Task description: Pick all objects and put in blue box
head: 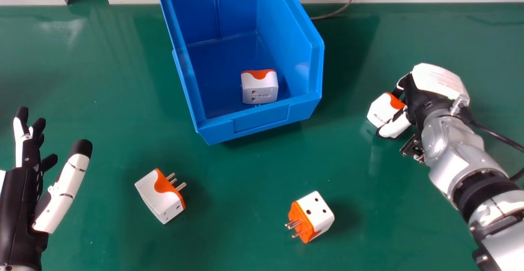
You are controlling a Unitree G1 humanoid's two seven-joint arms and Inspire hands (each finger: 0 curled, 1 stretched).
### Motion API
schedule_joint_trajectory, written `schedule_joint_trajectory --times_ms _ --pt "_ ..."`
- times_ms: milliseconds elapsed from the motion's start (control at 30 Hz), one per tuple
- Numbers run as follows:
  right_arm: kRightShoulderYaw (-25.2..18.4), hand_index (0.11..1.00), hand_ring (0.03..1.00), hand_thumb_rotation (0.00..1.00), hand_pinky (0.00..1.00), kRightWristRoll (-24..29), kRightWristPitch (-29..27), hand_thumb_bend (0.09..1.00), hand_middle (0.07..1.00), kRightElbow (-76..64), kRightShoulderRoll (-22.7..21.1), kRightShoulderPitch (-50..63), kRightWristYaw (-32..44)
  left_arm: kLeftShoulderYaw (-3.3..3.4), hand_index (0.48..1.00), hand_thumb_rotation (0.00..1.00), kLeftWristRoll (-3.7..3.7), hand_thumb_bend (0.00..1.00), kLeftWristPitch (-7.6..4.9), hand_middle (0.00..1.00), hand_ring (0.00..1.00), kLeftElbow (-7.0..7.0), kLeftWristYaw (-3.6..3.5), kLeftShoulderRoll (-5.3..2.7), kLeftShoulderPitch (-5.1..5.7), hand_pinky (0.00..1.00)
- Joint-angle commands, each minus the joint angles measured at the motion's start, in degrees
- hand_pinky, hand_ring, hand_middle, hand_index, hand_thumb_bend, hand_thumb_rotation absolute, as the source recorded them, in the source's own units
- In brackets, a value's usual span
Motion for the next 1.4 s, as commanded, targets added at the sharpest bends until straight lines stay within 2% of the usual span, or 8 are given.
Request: schedule_joint_trajectory --times_ms 0,267,533,767,867,1000,1167,1367 --pt "-0.16 0.56 0.411 0.03 0.31 0.0 0.58 0.505 0.507 0.35 -0.94 -2.32 0.47 -0.07 0.981 0.76 0.52 0.54 0.19 1.0 1.0 -1.53 0.68 -0.03 -0.38 0.92" --pt "-1.48 0.539 0.41 0.01 0.35 1.33 1.98 0.505 0.499 -1.74 -1.58 -2.86 3.13 -1.01 0.981 0.75 0.88 0.53 -0.03 1.0 1.0 -1.37 1.19 -0.27 -1.1 0.92" --pt "-4.26 0.517 0.419 0.01 0.4 4.02 -0.94 0.505 0.519 -10.49 -4.46 0.63 4.56 -1.17 0.981 0.75 0.32 0.52 -1.37 1.0 1.0 1.03 1.02 0.12 -2.62 0.92" --pt "-6.79 0.527 0.409 0.0 0.38 4.64 3.21 0.504 0.51 -30.31 -7.59 8.48 9.2 -1.3 0.981 0.75 -0.08 0.52 -1.79 1.0 1.0 2.19 0.86 0.14 -3.55 0.92" --pt "-8.15 0.537 0.403 0.0 0.37 4.33 5.08 0.502 0.508 -40.86 -9.23 13.02 11.72 -1.41 0.982 0.74 0.62 0.51 -1.79 1.0 1.0 2.97 1.16 0.41 -4.21 0.92" --pt "-8.96 0.528 0.4 0.0 0.32 3.58 5.09 0.503 0.506 -51.47 -11.52 18.46 14.55 -1.48 0.983 0.74 1.09 0.51 -1.29 1.0 1.0 2.75 1.4 0.43 -4.29 0.92" --pt "-11.04 0.513 0.308 0.0 0.24 5.41 3.1 0.506 0.477 -66.0 -13.68 26.99 19.11 -1.73 0.984 0.74 2.14 0.5 -0.54 1.0 1.0 3.36 2.26 0.49 -5.06 0.93" --pt "-11.6 0.508 0.264 0.0 0.2 6.51 2.04 0.507 0.47 -76.12 -13.0 35.04 22.34 -1.95 0.985 0.75 2.52 0.5 0.7 1.0 1.0 3.03 2.69 0.39 -5.72 0.93"
